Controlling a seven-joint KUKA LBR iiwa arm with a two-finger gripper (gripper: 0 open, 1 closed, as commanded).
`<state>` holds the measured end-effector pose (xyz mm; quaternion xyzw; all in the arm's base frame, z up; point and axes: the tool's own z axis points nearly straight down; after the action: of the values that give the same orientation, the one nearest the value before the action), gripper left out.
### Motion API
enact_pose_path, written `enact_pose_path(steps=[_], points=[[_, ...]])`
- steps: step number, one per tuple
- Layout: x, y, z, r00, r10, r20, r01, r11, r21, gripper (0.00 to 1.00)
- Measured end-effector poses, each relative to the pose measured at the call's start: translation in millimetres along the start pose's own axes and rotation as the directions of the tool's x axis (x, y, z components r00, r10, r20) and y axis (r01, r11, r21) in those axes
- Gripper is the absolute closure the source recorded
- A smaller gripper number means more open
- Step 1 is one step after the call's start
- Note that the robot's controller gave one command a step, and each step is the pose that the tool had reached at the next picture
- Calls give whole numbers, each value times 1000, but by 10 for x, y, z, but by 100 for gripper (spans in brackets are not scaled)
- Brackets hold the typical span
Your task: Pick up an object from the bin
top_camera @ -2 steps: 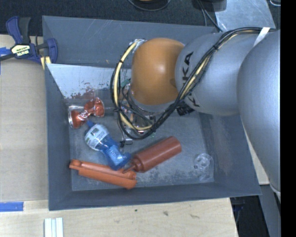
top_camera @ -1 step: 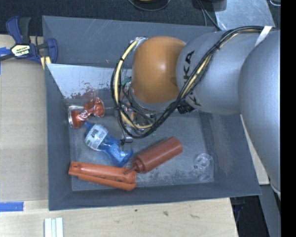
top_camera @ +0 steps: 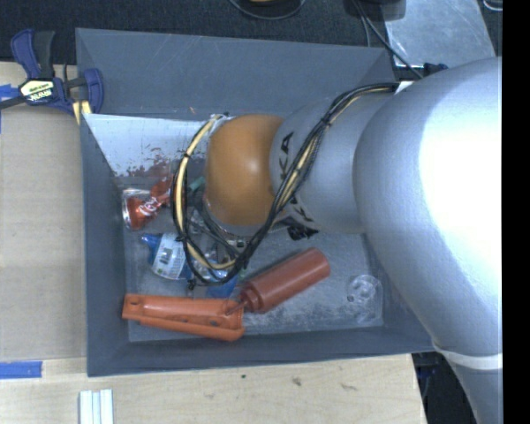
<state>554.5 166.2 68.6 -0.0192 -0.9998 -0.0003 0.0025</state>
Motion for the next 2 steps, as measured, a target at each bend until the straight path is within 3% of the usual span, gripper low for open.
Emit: enact_pose_path(steps=[1, 2], points=[[-161, 80, -16, 997, 74, 12, -74, 997, -2, 100], [-160, 79, -14, 997, 75, 12, -75, 997, -2, 100]])
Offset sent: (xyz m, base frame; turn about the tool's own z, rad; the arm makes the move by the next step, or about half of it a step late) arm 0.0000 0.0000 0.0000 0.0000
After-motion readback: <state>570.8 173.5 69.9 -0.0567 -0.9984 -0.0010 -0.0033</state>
